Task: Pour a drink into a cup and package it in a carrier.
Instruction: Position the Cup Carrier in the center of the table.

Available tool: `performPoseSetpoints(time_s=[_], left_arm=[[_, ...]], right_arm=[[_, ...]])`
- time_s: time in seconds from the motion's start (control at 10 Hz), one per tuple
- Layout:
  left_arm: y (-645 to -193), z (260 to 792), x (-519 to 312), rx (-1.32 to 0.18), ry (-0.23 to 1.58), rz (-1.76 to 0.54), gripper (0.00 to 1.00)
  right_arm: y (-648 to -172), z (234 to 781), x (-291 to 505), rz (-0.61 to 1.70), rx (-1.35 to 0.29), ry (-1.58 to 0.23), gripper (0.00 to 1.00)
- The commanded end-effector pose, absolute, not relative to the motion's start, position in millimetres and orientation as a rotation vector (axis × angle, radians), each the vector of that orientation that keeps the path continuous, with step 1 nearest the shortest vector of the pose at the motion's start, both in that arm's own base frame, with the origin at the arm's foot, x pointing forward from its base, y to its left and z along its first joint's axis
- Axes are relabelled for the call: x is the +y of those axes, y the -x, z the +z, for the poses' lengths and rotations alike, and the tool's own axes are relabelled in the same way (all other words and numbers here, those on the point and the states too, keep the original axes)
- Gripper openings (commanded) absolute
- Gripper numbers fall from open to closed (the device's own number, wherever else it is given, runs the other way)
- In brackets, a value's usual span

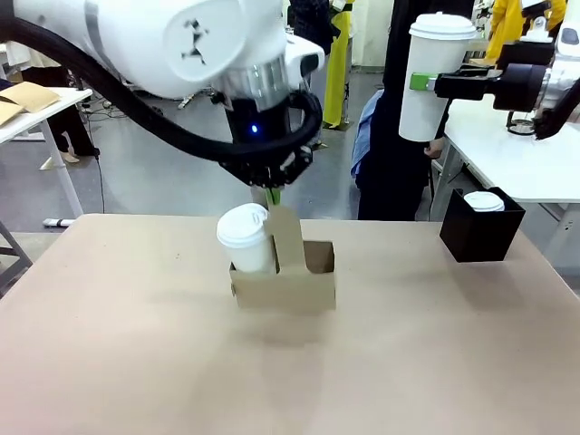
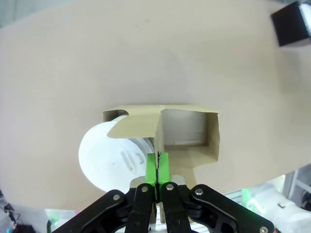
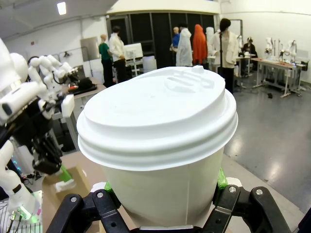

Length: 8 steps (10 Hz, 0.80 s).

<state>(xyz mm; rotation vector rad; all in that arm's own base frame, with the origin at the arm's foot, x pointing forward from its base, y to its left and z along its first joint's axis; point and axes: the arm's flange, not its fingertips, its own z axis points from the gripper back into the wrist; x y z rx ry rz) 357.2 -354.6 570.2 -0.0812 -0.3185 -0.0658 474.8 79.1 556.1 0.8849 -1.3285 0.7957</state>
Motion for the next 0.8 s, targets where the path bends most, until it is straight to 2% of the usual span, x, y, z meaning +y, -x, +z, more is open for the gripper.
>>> performPoseSetpoints(time_s=[0.0,0.7], left_arm=[[-352.7,549.5,-361.0,-0.324,0.025,-0.037,0.02],[-354.4,483.9,-408.0,-0.260,-0.045,-0.049,0.02]], right_arm=[[-473.6,559.8,79.3,0.799,-1.340,-0.879,0.81],[-473.6,559.8,79.3,0.799,-1.340,-0.879,0.81]])
